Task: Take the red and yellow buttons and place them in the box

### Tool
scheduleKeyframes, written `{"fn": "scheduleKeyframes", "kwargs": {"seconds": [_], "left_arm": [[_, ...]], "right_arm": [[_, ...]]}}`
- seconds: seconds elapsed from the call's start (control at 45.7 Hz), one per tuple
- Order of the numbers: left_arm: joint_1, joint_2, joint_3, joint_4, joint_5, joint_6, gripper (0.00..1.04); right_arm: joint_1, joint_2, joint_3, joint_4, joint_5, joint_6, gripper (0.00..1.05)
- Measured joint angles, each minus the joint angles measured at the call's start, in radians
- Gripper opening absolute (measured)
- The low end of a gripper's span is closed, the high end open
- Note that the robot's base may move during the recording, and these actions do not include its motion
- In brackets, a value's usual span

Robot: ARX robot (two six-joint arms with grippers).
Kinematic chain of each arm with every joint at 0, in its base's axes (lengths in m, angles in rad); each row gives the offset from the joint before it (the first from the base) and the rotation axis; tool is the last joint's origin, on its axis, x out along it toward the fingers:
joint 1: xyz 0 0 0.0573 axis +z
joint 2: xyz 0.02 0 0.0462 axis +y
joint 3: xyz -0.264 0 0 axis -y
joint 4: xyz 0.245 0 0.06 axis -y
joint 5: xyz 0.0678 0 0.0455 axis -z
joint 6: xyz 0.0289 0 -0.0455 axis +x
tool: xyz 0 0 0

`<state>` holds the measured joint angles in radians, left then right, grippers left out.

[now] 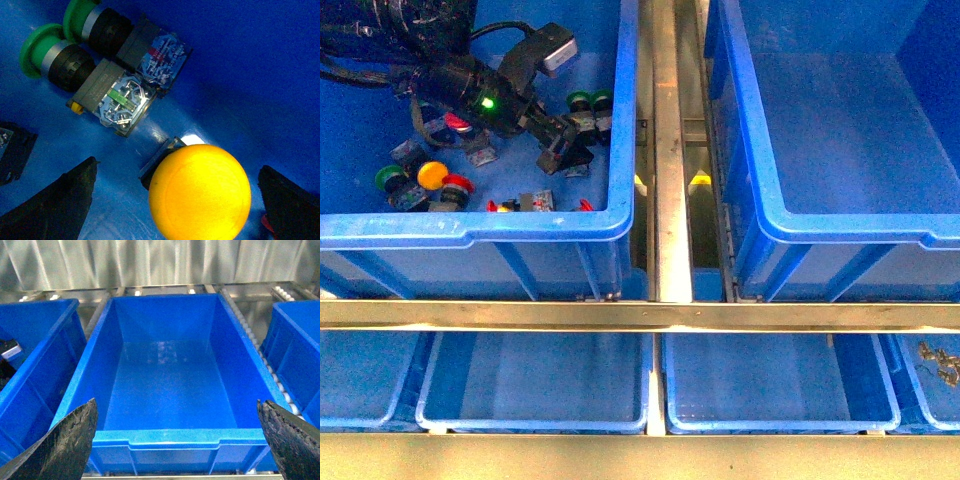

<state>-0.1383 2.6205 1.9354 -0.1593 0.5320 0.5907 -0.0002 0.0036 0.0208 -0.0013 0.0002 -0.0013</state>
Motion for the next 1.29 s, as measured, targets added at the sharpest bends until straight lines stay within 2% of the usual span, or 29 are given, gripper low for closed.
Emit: {"fn": "scheduleKeyframes", "kwargs": {"seconds": [0.372, 0.657, 0.81, 0.853, 1.116, 1.291], "left_arm": [[-0.005, 0.016, 0.031, 0.010, 0.011, -0.039, 0.96], [-0.006, 0.021, 0.031, 0.018, 0.012, -0.059, 0.60], [-0.006, 0.021, 0.031, 0.029, 0.011, -0.072, 0.37], [-0.006, 0.021, 0.031, 0.033, 0.007, -0.078, 0.34], [0.006, -0.005, -0.051, 0.142, -0.006, -0.142, 0.34], [0.037, -0.095, -0.211, 0.281, -0.021, -0.261, 0.33]], "right_arm": [[0.000, 0.000, 0.000, 0.000, 0.000, 0.000, 0.97], [0.000, 0.000, 0.000, 0.000, 0.000, 0.000, 0.97], [0.000, 0.000, 0.000, 0.000, 0.000, 0.000, 0.97], [0.000, 0.000, 0.000, 0.000, 0.000, 0.000, 0.97], [0.000, 0.000, 0.000, 0.000, 0.000, 0.000, 0.97], [0.000, 0.000, 0.000, 0.000, 0.000, 0.000, 0.97]]}}
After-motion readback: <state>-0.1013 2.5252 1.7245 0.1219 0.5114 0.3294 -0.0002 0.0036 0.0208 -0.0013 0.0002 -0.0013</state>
